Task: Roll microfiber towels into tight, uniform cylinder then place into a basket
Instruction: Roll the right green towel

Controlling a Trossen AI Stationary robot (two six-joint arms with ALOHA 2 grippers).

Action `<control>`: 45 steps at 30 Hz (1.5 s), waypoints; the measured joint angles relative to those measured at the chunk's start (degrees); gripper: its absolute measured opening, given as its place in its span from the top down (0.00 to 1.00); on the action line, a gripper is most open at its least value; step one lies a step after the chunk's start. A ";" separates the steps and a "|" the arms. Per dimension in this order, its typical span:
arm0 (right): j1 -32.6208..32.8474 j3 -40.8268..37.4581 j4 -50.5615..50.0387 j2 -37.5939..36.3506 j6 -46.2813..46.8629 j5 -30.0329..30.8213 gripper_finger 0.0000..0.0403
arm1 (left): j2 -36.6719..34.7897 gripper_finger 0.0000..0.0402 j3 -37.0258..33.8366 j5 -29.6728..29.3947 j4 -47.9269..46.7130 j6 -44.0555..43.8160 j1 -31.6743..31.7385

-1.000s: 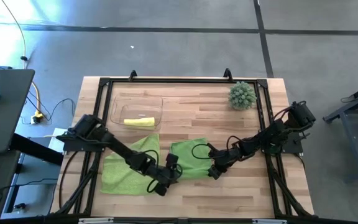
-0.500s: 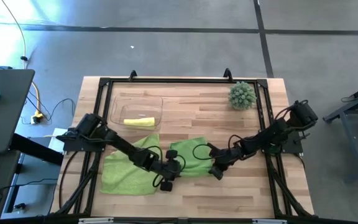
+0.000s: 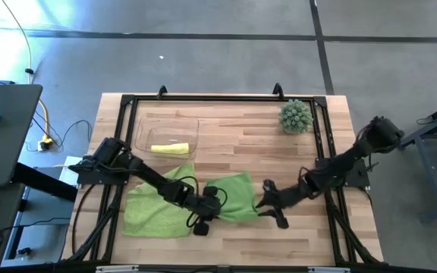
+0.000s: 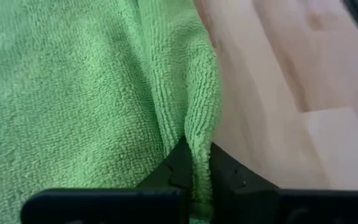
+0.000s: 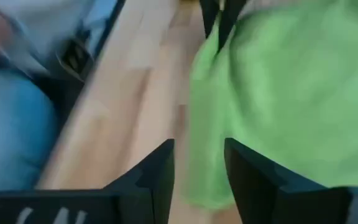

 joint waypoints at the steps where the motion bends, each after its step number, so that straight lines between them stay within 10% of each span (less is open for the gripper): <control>1: 1.69 0.00 0.38 0.38 -4.35 3.23 0.67 | 0.00 0.98 -0.02 1.17 0.25 -0.36 0.15; 7: 9.42 0.07 5.59 3.60 -16.31 16.43 0.69 | 0.07 0.97 -0.13 1.96 0.72 -1.37 0.67; 23: 11.60 0.15 14.41 18.20 -16.59 24.11 0.71 | 0.09 0.97 -0.17 0.91 1.16 -4.86 0.43; 45: 5.05 0.42 9.52 17.98 -4.17 5.68 0.49 | 0.07 0.97 -0.17 0.87 1.33 -4.19 0.37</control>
